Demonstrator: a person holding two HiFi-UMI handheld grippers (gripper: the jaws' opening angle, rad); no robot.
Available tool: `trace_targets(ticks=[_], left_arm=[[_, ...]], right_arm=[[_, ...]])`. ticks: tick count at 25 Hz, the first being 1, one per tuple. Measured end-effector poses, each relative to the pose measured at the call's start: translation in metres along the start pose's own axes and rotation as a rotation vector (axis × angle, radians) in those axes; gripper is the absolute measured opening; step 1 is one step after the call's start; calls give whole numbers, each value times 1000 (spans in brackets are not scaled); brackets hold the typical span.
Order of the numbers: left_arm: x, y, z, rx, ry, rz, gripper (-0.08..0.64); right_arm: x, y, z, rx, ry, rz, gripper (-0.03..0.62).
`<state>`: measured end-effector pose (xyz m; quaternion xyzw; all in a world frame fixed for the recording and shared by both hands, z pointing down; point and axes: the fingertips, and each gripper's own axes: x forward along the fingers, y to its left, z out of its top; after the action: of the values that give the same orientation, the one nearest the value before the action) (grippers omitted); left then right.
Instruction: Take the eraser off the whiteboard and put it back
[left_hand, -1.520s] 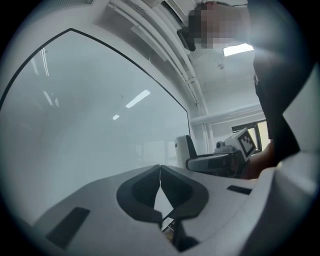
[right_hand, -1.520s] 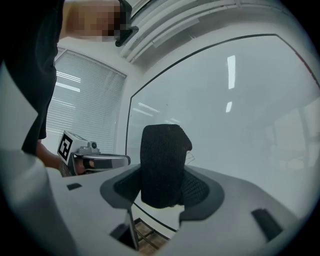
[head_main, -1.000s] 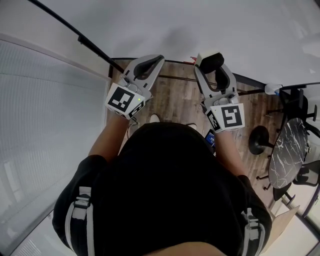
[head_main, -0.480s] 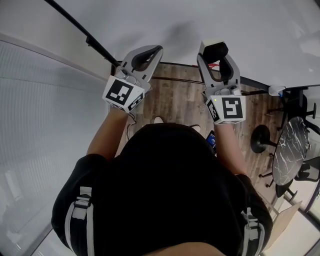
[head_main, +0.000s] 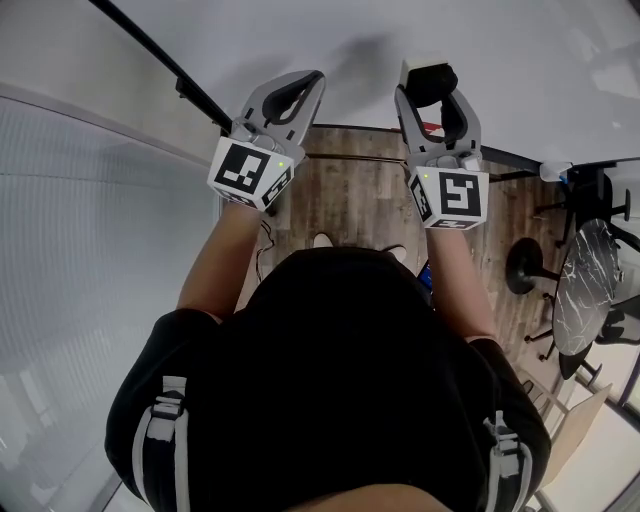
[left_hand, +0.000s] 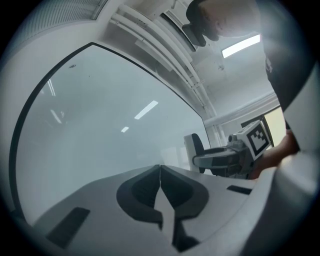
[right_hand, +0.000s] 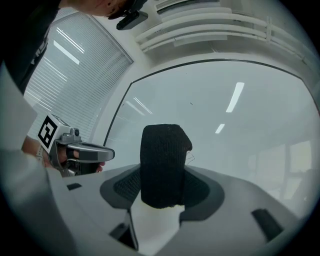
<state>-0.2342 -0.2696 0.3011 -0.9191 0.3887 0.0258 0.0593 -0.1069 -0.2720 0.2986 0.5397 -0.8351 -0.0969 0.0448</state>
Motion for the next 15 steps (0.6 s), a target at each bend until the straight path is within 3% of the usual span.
trace_targets(ticks=[6, 15], left_arm=[[0, 9, -8, 0, 0, 34, 6], [5, 20, -26, -14, 7, -6, 6]], right_arm=[[11, -2, -4, -11, -3, -76, 225], [47, -2, -23, -73, 52, -189, 225]])
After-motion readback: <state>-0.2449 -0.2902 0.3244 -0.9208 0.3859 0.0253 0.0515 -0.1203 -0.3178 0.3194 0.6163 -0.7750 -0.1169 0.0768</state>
